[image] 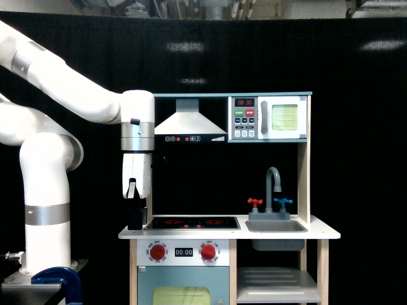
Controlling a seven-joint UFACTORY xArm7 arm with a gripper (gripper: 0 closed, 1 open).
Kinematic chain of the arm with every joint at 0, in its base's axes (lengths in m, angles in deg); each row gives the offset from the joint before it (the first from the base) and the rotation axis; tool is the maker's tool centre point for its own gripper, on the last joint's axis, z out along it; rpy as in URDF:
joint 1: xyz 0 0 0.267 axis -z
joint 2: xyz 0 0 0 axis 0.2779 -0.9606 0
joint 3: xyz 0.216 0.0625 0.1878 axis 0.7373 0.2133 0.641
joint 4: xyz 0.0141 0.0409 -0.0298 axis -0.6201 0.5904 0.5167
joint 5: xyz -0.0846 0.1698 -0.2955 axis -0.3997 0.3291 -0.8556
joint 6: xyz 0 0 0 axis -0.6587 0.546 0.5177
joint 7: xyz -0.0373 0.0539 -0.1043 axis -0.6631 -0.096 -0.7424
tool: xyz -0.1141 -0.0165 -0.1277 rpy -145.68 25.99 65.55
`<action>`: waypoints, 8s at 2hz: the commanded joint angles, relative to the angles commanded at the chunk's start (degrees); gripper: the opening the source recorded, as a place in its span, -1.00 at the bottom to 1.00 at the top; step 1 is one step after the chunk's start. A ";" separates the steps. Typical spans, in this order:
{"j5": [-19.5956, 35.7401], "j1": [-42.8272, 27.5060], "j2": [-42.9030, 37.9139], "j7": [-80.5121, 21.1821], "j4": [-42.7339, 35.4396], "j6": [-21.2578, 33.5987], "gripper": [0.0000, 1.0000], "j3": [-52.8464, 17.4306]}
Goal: Open the oven door
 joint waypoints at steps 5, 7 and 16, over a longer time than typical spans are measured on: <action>42.20 -24.21 -56.17 -103.24 -57.43 13.80 1.00 -29.50; 50.42 -20.04 -61.47 -98.49 -71.42 20.13 1.00 -21.75; 47.00 -2.67 -87.33 -84.15 -115.61 30.86 1.00 -4.09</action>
